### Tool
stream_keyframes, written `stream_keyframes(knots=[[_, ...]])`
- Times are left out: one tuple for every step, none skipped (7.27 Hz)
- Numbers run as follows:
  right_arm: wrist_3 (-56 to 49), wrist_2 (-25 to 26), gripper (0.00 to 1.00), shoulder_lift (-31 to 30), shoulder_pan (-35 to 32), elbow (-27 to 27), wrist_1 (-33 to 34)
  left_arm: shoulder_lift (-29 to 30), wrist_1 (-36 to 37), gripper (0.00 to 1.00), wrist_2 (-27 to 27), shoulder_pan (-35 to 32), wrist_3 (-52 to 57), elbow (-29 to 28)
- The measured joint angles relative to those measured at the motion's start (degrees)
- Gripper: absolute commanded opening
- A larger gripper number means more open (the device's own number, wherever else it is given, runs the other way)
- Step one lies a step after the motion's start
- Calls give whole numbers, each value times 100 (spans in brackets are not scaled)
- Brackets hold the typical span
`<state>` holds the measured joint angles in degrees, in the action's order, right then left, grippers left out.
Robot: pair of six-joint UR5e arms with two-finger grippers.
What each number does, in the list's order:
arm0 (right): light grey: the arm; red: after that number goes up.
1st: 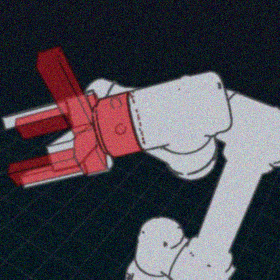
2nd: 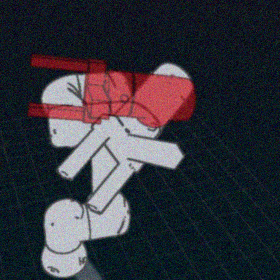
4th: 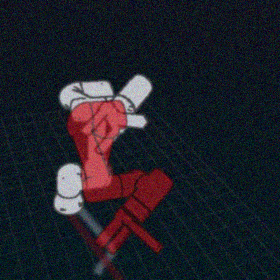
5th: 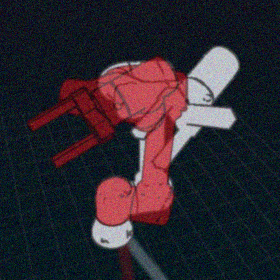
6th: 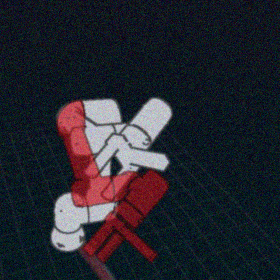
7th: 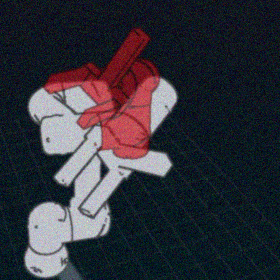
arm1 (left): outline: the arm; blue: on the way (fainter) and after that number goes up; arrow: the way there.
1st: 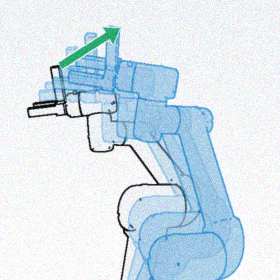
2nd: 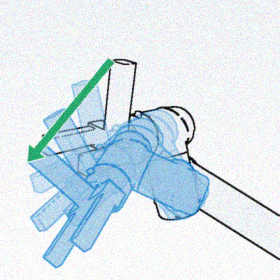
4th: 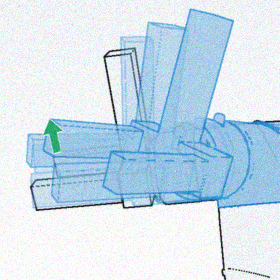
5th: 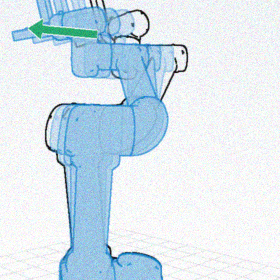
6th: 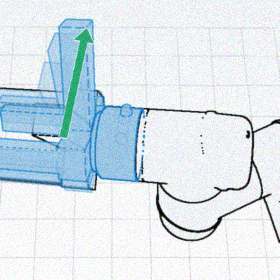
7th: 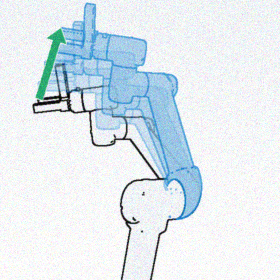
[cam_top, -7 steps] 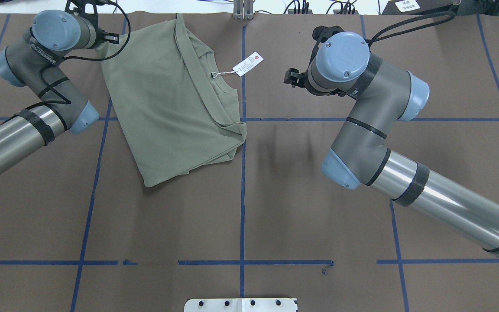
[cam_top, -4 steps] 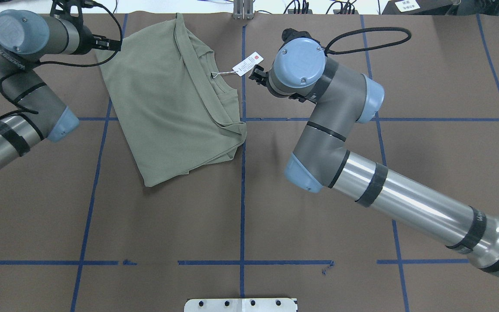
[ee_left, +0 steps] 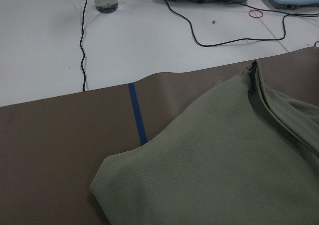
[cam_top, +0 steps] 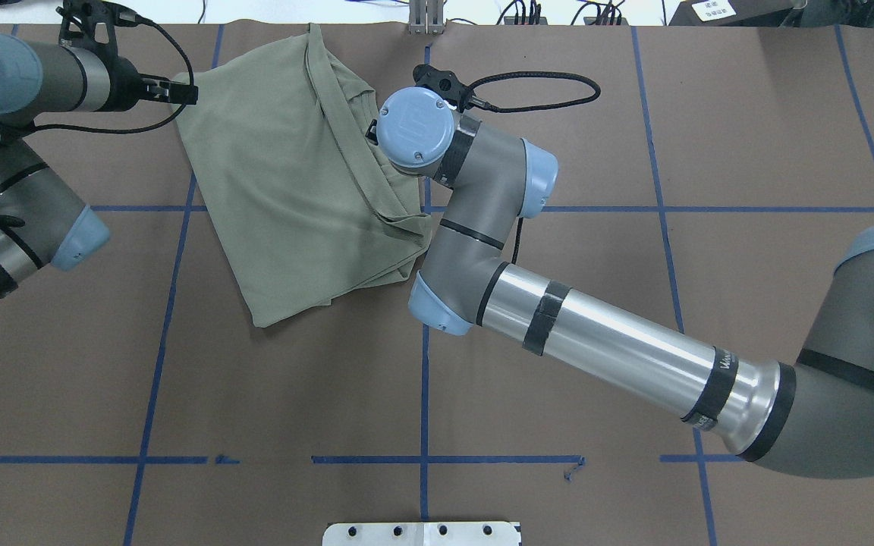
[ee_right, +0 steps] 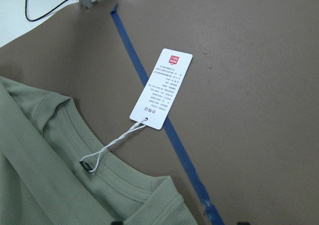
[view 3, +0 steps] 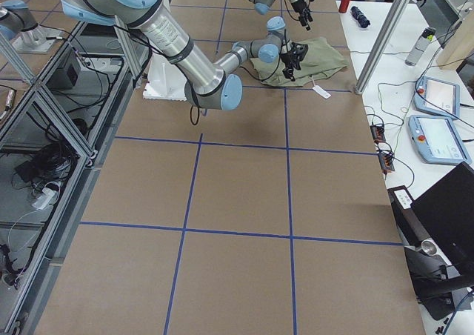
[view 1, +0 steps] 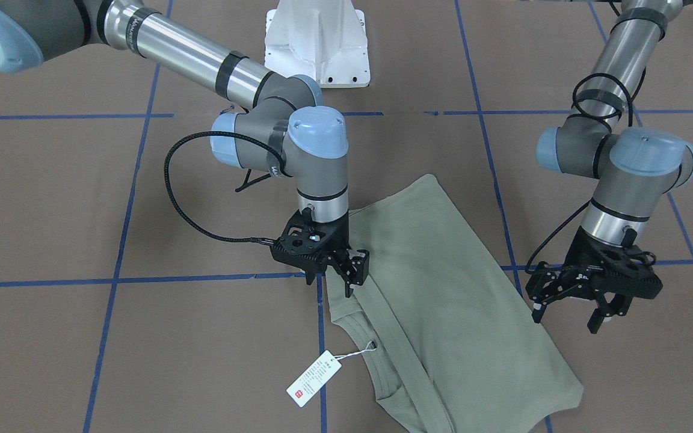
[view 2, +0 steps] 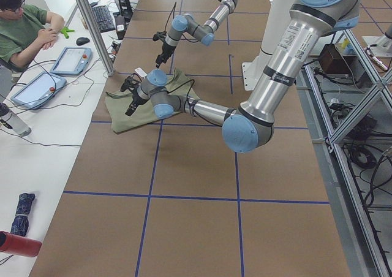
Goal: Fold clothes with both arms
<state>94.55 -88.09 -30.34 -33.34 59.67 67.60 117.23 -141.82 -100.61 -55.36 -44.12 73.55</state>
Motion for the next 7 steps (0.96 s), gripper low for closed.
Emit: stream_keyframes(knots=[[-23, 101, 66, 96, 67, -258, -90, -4, 0, 100, -1, 4, 0, 4], [-61, 178, 64, 137, 114, -418, -130, -6, 3, 100, -2, 7, 0, 4], [-110, 224, 62, 150, 145, -496, -144, -7, 4, 100, -2, 10, 0, 3], [-146, 259, 61, 151, 174, -536, -149, -7, 5, 100, -2, 13, 0, 2], [-181, 313, 61, 151, 209, -565, -150, -8, 5, 100, -2, 15, -1, 2], [-222, 368, 59, 151, 251, -583, -151, -8, 6, 100, -2, 19, 0, 2], [-242, 407, 59, 150, 290, -601, -151, -7, 5, 100, -2, 21, 0, 2]])
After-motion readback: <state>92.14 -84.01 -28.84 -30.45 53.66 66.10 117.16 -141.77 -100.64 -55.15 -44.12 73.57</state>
